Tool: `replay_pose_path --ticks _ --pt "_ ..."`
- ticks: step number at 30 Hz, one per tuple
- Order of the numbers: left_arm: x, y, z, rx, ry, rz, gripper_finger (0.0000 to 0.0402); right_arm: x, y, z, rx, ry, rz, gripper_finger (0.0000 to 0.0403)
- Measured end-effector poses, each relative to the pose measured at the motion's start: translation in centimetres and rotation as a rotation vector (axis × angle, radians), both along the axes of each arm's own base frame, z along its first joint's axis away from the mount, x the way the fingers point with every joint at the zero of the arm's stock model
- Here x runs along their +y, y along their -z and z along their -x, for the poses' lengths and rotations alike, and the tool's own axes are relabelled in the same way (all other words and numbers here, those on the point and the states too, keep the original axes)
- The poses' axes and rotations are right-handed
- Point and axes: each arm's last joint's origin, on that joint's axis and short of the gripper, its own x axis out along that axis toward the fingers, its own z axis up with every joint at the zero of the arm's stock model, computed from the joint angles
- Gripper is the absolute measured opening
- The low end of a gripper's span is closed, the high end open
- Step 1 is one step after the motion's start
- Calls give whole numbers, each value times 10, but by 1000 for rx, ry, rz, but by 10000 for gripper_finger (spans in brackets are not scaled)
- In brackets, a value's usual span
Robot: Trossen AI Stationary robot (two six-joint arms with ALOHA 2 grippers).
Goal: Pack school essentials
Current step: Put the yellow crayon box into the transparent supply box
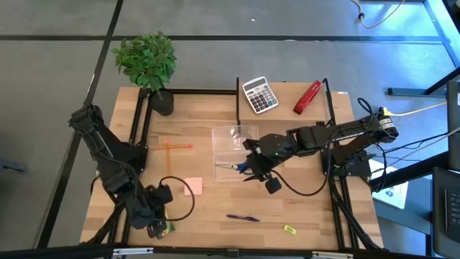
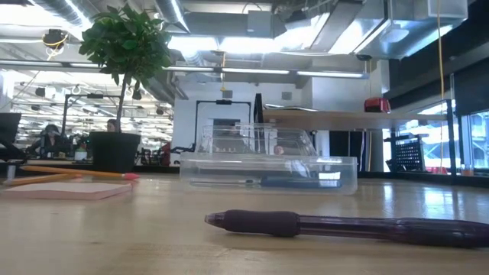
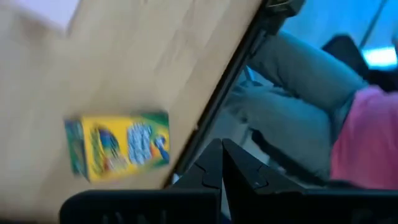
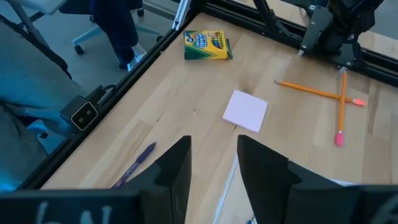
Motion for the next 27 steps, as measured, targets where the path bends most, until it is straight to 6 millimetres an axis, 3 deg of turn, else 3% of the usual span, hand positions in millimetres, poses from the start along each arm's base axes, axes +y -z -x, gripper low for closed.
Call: replay_pose_path --ticks 11,17,27 --pt "-19 2 29 274 -461 235 0 0 0 0 -5 -2 1 133" --pt "-22 1 34 187 -504 227 0 0 -1 -1 -10 -2 0 133" --pt "-27 6 28 240 -669 312 0 0 -1 -1 -11 -7 2 133"
